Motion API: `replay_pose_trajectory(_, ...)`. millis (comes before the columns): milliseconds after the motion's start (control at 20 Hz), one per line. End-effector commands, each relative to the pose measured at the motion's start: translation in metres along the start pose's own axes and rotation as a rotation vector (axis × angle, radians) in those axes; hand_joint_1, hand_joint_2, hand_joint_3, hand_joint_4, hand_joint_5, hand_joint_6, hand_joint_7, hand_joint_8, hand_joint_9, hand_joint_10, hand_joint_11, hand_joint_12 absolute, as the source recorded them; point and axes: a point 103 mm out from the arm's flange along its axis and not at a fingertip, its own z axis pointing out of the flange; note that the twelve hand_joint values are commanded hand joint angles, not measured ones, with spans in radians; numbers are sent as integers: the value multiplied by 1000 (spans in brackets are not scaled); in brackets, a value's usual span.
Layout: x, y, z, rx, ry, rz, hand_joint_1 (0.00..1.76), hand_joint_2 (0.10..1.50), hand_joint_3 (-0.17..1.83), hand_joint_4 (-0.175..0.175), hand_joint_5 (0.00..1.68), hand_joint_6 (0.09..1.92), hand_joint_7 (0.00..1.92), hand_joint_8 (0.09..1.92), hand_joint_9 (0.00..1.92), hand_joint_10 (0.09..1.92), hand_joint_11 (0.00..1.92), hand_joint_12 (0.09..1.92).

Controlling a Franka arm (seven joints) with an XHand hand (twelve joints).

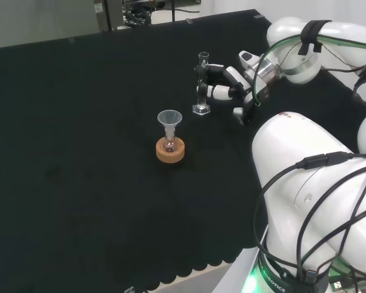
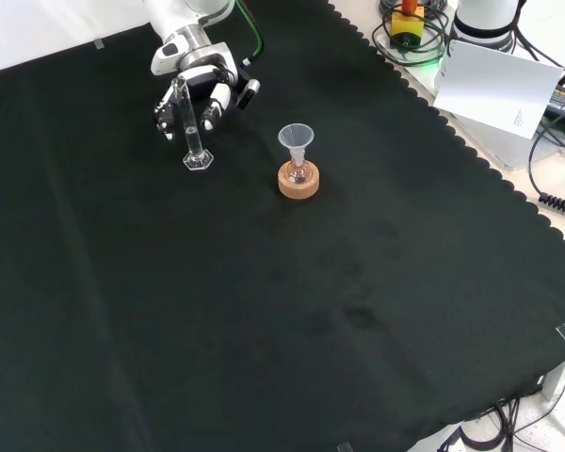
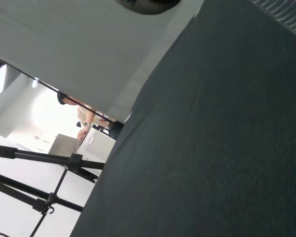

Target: Pick up the graduated cylinder.

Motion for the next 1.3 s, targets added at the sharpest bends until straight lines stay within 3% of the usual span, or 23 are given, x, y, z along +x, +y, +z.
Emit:
replay_pose_trajectory(50,0,0,-1,-9,9,0,1077,992,-175,-15,620,440,589,567,759,464,357,1295)
replay_pose_trajectory(550,0,0,-1,-1,15,0,1109,1012,-175,11,670,570,648,561,810,459,394,1291)
replay_pose_trajectory(1100,-1,2,-1,5,12,6,1111,1015,-175,-8,447,553,569,535,785,437,399,1278)
replay_pose_trajectory(1300,-1,3,0,-3,6,6,1108,1020,-175,0,480,568,617,559,810,447,405,1282)
